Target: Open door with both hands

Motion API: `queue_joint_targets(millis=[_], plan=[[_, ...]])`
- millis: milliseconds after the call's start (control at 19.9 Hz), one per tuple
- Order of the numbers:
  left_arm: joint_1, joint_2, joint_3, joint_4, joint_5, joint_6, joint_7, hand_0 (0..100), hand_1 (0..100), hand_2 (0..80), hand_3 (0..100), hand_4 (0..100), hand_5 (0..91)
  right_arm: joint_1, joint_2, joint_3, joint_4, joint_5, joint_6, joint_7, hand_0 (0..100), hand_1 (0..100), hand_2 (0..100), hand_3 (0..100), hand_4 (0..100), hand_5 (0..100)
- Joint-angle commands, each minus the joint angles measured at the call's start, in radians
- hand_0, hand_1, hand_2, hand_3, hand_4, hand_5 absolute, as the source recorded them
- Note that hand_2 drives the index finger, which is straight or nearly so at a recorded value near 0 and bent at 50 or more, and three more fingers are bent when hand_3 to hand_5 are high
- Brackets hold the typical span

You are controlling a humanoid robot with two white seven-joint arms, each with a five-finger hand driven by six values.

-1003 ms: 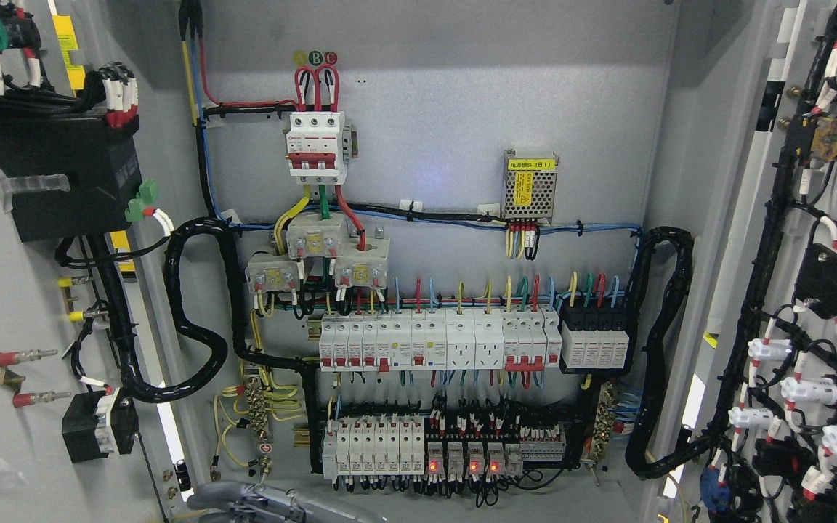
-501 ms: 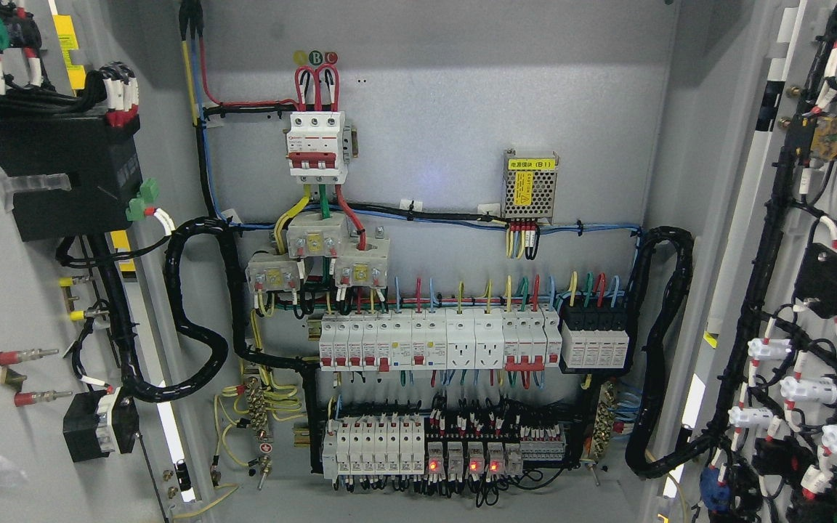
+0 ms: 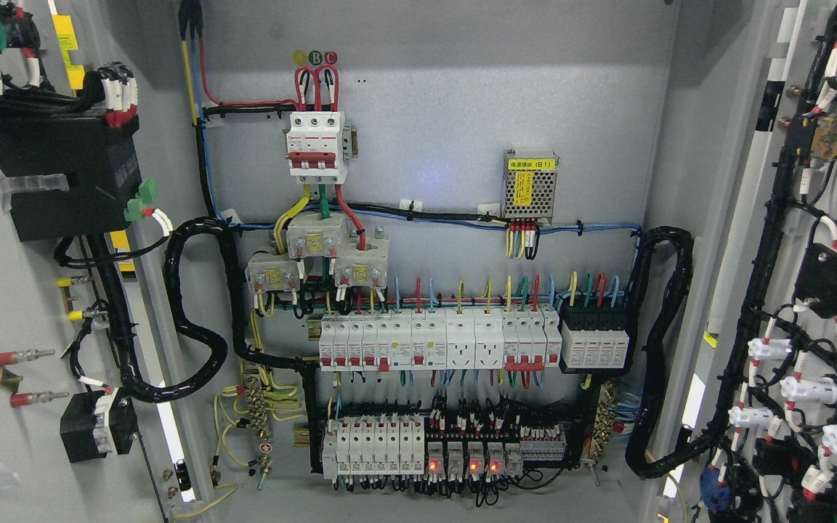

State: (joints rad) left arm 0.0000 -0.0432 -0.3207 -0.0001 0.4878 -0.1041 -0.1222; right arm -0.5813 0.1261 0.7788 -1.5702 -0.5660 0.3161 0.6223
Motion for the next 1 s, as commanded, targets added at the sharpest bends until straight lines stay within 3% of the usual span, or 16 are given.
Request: queue_joint_targets(millis=[0, 201, 652, 802, 952], plan=[[-0.034, -0.001, -0.001, 0.003, 0.000, -0.002, -0.002, 12, 56, 0.0, 0, 0, 0.0, -0.023, 0.024, 0.031, 0.019, 0.005, -0.002, -0.015, 0, 50, 4, 0, 0, 0], [-0.035, 0.002, -0.001, 0.003, 0.000, 0.000, -0.002, 12, 56, 0.0, 0, 0, 0.0, -0.034, 0.027, 0.036, 0.030, 0.002, -0.002, -0.067, 0, 50, 4, 0, 0, 0], [-0.046, -0.004, 0.000, 0.002, 0.002, 0.004, -0.004, 12, 56, 0.0, 0, 0, 0.0, -0.049, 0.030, 0.065, 0.022, 0.002, -0.002, -0.067, 0, 50, 4, 0, 0, 0], [-0.046, -0.006, -0.001, 0.003, 0.000, 0.000, -0.004, 12, 56, 0.0, 0, 0, 0.0, -0.025, 0.024, 0.031, 0.024, 0.003, -0.002, -0.065, 0, 50, 4, 0, 0, 0], [-0.046, -0.006, 0.000, 0.003, 0.002, 0.000, -0.004, 12, 56, 0.0, 0, 0, 0.0, 0.036, 0.014, -0.057, 0.025, 0.003, -0.002, -0.065, 0, 50, 4, 0, 0, 0]])
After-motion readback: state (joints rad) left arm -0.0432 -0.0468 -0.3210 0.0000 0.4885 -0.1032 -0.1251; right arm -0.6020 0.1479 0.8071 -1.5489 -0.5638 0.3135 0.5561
